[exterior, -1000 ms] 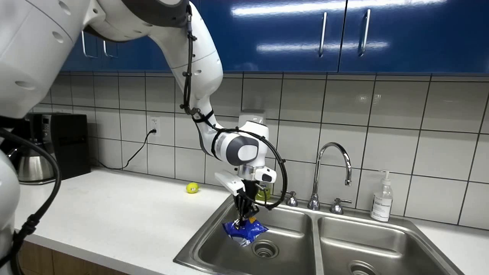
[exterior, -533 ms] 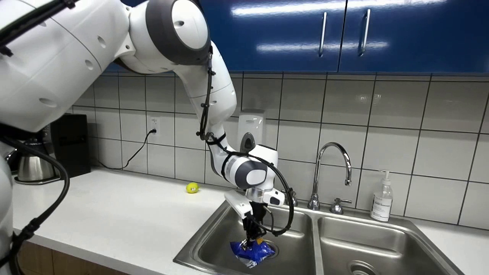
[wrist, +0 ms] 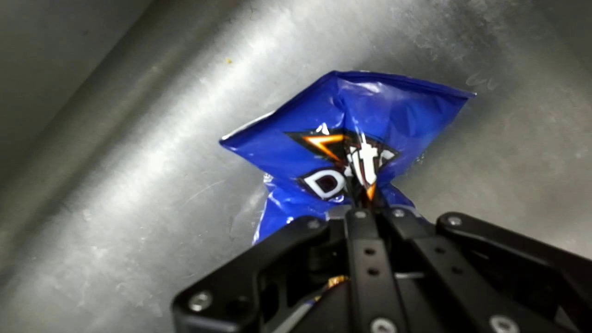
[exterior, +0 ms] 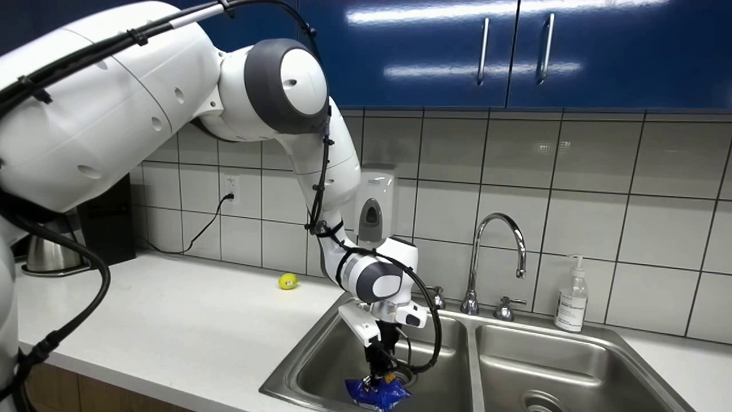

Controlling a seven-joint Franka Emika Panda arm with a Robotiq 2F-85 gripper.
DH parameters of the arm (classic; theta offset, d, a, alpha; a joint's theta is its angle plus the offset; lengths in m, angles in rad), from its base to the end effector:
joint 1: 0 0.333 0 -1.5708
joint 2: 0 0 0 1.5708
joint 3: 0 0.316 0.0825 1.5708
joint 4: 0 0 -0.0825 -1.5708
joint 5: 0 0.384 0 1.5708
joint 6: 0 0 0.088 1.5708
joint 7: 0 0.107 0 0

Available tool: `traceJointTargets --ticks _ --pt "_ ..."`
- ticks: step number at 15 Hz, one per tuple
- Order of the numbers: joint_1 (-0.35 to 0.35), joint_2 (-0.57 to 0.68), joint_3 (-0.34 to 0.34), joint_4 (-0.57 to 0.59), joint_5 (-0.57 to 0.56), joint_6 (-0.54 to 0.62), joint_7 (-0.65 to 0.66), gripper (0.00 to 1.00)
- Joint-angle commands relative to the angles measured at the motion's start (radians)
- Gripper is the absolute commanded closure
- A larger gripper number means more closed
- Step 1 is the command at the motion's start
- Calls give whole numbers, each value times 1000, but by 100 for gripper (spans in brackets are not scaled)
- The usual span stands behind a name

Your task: Place the pack of doritos inside the sink

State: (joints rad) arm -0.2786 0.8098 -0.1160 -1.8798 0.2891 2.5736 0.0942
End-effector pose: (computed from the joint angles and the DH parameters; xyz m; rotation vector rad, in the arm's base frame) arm 0.5551 -0.2370 0.0684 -2.8763 1.0659 0.1417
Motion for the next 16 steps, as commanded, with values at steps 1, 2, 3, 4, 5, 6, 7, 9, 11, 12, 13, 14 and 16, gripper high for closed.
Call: traceJointTargets --ticks 1,2,3,4,5,6,7,9,11,12,13,14,16 --pt "-26 24 22 46 11 -24 -5 72" --pt "-25 26 21 49 10 -23 -4 66" --pt "-25 24 22 48 10 -23 -4 57" --pt "-25 20 23 45 11 -21 -6 51" --pt "-23 15 24 42 11 -19 -5 42" --pt "-23 4 28 35 13 -17 -9 35" --pt "-18 -7 27 27 10 -14 -9 27" --pt "-10 -35 30 7 7 -7 -12 12" --pt "-2 -65 33 -7 2 -8 -13 0" --pt "5 -77 32 -12 -1 -7 -12 0" --pt "11 -89 29 -17 -5 -14 -6 0" --pt "10 -103 34 -20 -10 -33 -20 0" --pt "-6 -137 60 -28 -32 -110 -105 0"
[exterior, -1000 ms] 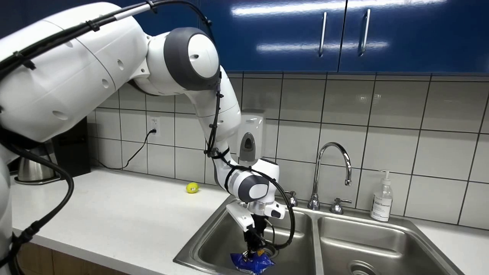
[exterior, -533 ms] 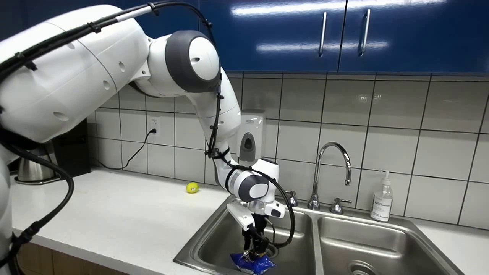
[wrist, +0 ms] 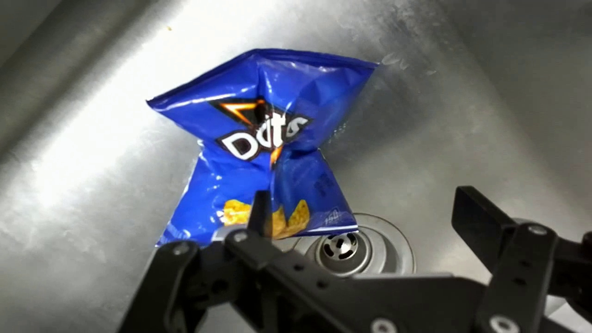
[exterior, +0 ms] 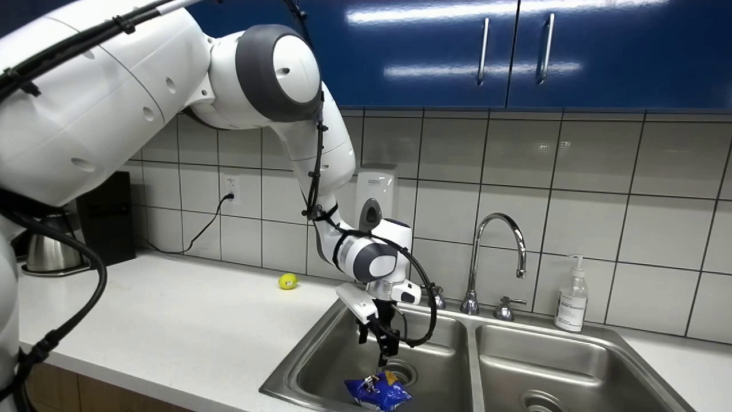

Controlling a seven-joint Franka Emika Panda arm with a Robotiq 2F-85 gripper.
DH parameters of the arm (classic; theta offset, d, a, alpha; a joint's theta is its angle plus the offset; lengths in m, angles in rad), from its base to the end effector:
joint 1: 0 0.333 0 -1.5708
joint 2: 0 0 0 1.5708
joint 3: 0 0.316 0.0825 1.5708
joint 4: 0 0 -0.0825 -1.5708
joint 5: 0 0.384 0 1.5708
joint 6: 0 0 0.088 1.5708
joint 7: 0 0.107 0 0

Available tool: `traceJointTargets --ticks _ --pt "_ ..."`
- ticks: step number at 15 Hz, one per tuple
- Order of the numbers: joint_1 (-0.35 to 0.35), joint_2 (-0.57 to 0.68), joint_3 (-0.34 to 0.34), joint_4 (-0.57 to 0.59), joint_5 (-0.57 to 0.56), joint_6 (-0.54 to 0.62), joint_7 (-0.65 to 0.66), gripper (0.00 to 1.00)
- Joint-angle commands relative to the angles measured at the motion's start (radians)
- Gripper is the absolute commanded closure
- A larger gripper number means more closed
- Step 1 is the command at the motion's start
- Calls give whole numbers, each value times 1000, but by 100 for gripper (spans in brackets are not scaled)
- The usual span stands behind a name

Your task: Place the pack of doritos inside the sink

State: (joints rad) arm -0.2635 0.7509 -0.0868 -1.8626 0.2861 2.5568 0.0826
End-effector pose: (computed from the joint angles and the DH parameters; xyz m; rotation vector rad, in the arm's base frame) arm 0.5838 -0.2164 0.1073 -2.8825 0.9777 0.0541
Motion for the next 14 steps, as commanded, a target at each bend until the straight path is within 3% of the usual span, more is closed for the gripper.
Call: traceJointTargets --ticks 1,5,14 --pt "-16 -97 32 -56 -43 -121 -123 0" --pt "13 -175 28 -112 -117 -209 -221 0" --pt "70 -419 41 -368 -178 -245 -343 0"
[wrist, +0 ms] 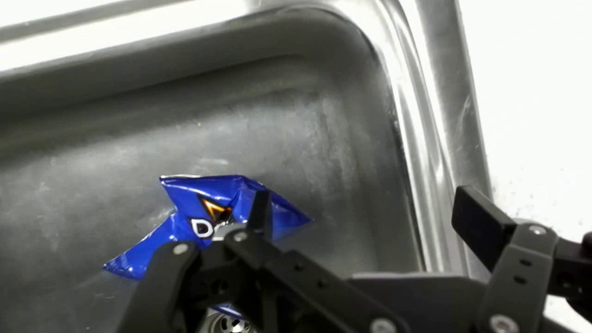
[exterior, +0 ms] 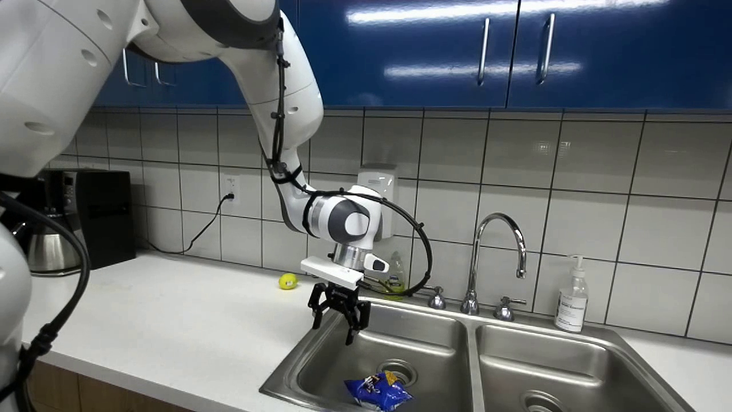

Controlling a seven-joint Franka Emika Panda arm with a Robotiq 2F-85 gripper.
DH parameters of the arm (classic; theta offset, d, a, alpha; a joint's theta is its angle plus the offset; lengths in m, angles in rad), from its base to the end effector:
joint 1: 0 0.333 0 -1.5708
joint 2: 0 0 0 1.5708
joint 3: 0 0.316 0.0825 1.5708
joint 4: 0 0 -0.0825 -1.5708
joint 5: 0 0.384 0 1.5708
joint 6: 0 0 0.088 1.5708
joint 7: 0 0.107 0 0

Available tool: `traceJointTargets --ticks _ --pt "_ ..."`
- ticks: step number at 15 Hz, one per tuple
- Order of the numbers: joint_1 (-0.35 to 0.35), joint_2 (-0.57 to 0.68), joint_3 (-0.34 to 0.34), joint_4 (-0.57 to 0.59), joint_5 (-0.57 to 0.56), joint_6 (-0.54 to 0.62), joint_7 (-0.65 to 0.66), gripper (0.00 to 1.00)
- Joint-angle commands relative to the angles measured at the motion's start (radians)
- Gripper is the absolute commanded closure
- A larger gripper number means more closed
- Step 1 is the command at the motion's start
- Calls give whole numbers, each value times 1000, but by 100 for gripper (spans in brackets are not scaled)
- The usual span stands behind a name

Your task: Place the pack of doritos inside the sink

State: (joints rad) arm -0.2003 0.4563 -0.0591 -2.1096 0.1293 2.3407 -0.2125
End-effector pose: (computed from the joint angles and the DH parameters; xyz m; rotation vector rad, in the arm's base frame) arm 0.5355 -0.1407 0.1796 -3.0118 0.2176 0.3089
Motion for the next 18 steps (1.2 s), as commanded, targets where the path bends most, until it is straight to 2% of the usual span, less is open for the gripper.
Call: traceJointTargets --ticks 1,9,18 --pt "14 -153 16 -153 -21 -36 -60 0" --pt "82 -375 22 -358 -25 -122 -90 0" --pt "143 -557 19 -459 -28 -218 -81 0"
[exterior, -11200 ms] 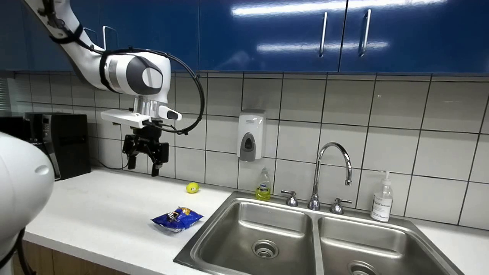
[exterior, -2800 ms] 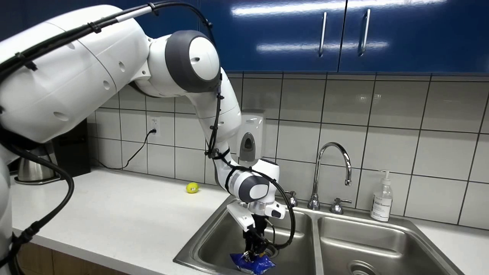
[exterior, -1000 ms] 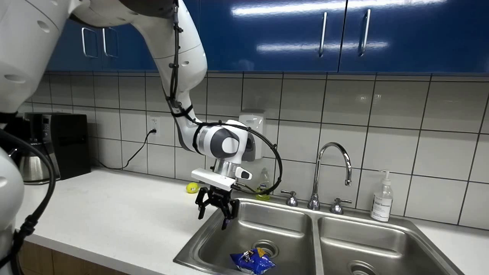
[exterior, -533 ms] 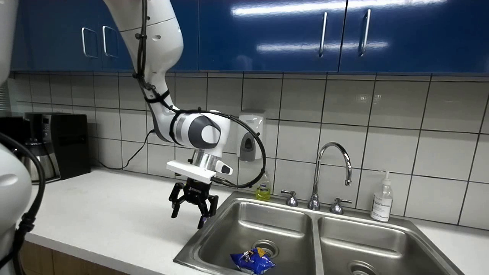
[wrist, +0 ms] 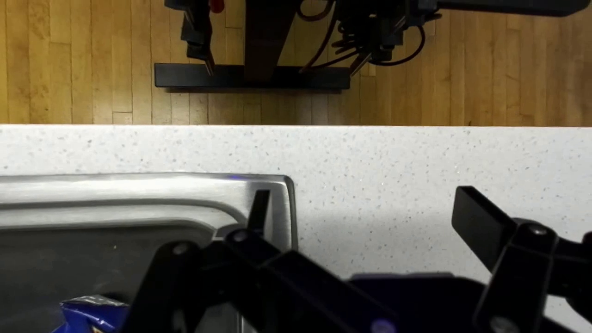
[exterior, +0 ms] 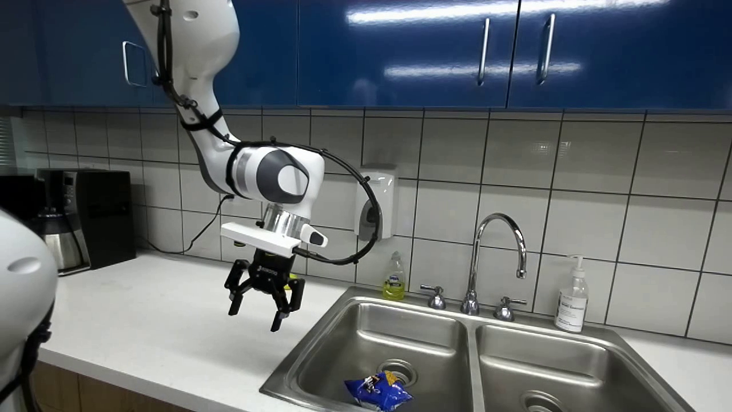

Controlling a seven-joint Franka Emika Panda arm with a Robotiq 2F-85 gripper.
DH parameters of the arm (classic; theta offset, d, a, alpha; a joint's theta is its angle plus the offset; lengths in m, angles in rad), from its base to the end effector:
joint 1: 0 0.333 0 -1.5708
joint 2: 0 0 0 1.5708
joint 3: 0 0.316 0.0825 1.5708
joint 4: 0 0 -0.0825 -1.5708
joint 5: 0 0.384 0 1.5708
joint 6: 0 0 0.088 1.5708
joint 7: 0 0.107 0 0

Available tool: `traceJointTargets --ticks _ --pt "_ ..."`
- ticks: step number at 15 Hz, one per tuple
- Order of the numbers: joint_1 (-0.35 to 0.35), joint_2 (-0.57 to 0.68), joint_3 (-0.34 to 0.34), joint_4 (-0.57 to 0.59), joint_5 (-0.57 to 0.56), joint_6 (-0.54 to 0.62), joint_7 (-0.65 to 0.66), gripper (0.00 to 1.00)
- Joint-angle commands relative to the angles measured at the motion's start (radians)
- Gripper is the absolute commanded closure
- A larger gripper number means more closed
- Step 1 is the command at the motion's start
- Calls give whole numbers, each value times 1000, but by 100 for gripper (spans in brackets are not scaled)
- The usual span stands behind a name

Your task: Place the pack of doritos inside the sink

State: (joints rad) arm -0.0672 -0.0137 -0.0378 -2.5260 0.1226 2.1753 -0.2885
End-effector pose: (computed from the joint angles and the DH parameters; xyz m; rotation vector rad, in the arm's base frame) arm 0.4170 -0.0392 0.2583 -2.9494 -0.1427 0.4664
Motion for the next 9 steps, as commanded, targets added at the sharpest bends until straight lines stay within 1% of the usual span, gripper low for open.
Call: traceJointTargets --ticks 1,2,5,9 --pt "15 -107 -2 -50 -14 -73 0 0" --pt "14 -35 -7 -15 -1 -31 1 0" --pt "20 -71 -8 -32 -1 -51 1 0" --pt "21 -76 -8 -37 -1 -52 1 0"
